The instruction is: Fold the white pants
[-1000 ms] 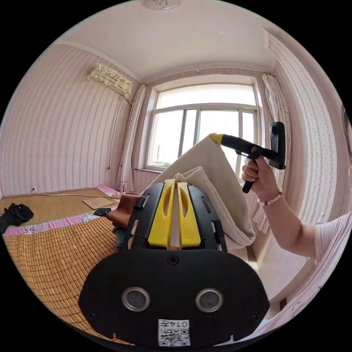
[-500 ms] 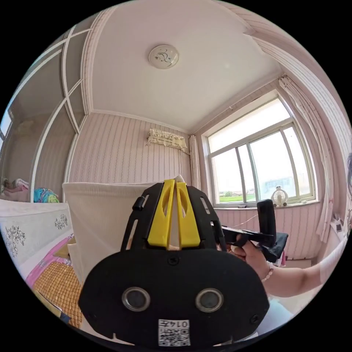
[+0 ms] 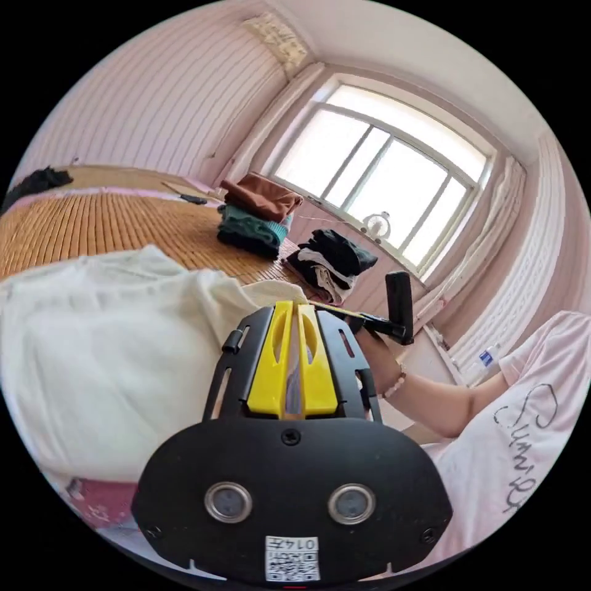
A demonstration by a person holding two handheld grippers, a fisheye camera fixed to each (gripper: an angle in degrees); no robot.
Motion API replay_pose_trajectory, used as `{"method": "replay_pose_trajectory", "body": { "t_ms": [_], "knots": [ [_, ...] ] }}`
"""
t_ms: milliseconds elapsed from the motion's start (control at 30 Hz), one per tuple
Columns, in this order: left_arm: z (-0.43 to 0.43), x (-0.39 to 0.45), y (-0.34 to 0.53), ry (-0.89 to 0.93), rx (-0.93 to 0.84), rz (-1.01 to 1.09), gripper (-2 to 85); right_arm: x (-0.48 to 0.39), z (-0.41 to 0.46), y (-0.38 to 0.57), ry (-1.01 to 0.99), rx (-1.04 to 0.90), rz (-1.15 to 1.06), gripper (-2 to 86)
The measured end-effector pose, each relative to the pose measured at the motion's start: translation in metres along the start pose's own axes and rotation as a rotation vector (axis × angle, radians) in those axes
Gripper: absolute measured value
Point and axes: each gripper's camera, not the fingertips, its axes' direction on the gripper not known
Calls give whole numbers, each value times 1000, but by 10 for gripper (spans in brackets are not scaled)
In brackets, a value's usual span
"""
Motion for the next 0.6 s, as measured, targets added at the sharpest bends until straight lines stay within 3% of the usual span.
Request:
{"method": "replay_pose_trajectory", "body": {
  "t_ms": [100,167,367,533,600],
  "knots": [
    [-71,-7,53,31,247,-126,-8,-4,3,-21,-39,-34,-42,37],
    [-111,-2,67,-53,275,-99,-6,-15,14,-37,-125,-60,-81,90],
    [-208,16,80,-658,247,-19,28,-63,84,-59,-407,-165,-81,209],
    [-252,1,87,-956,372,-82,49,-142,135,-58,-324,-289,-316,232],
    [-253,-14,80,-1032,349,-87,68,-177,157,-59,-169,-306,-442,242]
  ]
}}
